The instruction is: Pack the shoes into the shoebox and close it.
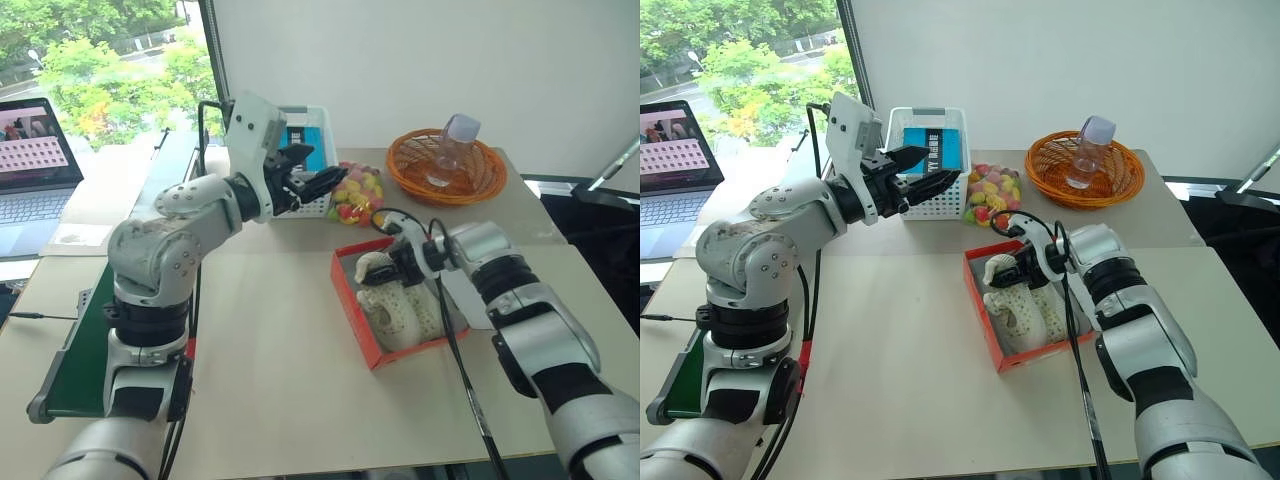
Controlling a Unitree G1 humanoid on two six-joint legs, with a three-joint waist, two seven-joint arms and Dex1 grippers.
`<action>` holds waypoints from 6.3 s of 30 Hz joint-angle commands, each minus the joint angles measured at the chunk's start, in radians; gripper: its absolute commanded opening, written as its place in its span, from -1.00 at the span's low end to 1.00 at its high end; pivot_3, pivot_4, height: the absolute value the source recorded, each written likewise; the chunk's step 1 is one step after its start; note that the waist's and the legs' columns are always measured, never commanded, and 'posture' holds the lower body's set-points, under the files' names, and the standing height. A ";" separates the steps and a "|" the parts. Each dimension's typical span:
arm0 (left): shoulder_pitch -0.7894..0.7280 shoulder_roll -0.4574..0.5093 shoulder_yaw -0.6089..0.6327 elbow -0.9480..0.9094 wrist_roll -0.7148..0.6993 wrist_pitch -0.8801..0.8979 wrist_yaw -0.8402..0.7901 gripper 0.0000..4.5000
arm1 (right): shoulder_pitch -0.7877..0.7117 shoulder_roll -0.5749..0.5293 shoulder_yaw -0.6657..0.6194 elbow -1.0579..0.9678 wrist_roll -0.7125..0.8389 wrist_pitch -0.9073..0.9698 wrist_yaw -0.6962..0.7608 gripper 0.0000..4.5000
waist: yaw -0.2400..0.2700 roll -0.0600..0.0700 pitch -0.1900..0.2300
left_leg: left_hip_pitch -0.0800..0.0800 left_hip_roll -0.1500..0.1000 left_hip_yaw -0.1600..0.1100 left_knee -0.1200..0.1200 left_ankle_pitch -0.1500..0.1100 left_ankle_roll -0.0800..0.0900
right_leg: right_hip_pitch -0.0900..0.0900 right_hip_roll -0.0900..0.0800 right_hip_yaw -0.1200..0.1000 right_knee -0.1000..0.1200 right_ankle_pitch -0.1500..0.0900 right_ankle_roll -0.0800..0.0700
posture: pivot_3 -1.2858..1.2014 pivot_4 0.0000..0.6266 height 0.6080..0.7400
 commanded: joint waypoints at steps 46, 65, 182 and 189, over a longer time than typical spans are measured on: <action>0.019 0.044 -0.110 0.001 0.022 -0.076 -0.179 0.60 | 0.149 -0.243 -0.501 -0.839 0.266 0.672 -0.080 0.99 | 0.005 0.010 -0.009 | -0.004 -0.002 -0.002 -0.010 -0.002 -0.003 | -0.007 -0.002 -0.002 -0.001 -0.008 -0.002 | 0.03 -0.52 1.00; -0.061 0.165 -0.335 0.230 0.165 -0.316 -0.638 0.60 | 1.170 -0.211 -1.181 -1.678 0.652 0.840 -0.512 -0.98 | 0.024 0.013 -0.008 | -0.003 -0.003 -0.006 -0.010 -0.003 -0.001 | -0.003 -0.004 -0.006 -0.003 -0.015 0.003 | 0.03 -0.52 1.00; 0.452 0.105 -0.168 -0.061 0.247 -0.349 -0.223 0.60 | 0.948 -0.372 -0.912 -1.039 0.350 -0.058 -0.565 0.99 | 0.012 0.015 -0.004 | -0.001 -0.004 -0.003 -0.005 -0.001 0.001 | -0.001 -0.004 -0.001 -0.001 -0.011 0.003 | 0.03 -0.52 1.00; 0.589 -0.056 -0.140 -0.006 0.407 -0.503 0.066 0.60 | 1.015 -0.150 -0.973 -0.950 0.313 -0.309 -0.683 0.99 | 0.006 0.017 -0.006 | 0.001 -0.004 -0.003 -0.004 -0.001 0.001 | 0.000 -0.003 0.000 -0.001 -0.011 0.006 | 0.03 -0.52 1.00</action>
